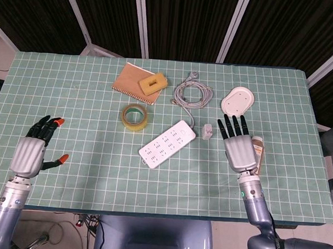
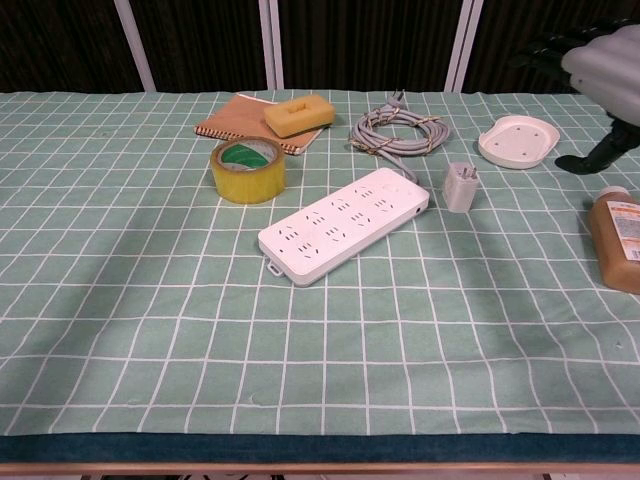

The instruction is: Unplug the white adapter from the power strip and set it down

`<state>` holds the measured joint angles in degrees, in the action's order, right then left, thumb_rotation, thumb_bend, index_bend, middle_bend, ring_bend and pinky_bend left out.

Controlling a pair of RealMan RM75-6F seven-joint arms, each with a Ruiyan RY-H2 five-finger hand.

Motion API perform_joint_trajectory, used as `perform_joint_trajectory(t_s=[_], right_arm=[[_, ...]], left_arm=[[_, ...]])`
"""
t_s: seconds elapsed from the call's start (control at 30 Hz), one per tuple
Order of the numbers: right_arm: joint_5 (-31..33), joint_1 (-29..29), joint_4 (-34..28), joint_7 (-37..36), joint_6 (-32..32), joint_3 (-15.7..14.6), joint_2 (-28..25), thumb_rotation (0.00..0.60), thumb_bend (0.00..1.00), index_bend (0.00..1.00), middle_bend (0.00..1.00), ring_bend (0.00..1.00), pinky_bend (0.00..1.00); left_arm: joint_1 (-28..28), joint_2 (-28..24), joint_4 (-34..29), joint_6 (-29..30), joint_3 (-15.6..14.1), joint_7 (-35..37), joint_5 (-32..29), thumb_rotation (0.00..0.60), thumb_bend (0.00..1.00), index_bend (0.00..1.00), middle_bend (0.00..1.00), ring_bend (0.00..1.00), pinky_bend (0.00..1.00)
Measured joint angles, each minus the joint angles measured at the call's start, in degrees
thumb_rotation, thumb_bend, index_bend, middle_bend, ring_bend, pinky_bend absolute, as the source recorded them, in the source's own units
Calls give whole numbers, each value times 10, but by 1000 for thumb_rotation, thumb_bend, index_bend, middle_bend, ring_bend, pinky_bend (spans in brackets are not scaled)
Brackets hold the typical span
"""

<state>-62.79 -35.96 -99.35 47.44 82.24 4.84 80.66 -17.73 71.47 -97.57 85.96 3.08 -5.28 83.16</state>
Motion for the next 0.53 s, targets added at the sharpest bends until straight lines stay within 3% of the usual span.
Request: perform_joint_trajectory(t_s=[0.17,0.37,0.53], right_arm=[[-69,59,-4,-122,41,-37,-29,600,164,0,0,0,0],[-147,137,26,-301,92,-90,-61,600,149,0,0,0,0],[-204,205,95,-441,137,-126,-85,600,148,0,0,0,0]], left_arm=[[46,-12,35,45,-22,45,17,600,13,10,36,12,97],[89,-22,87,68,-42,84,22,600,0,0,1,0,31],[109,-23,135,83,-51,113,31,600,0,0,0,0,10]])
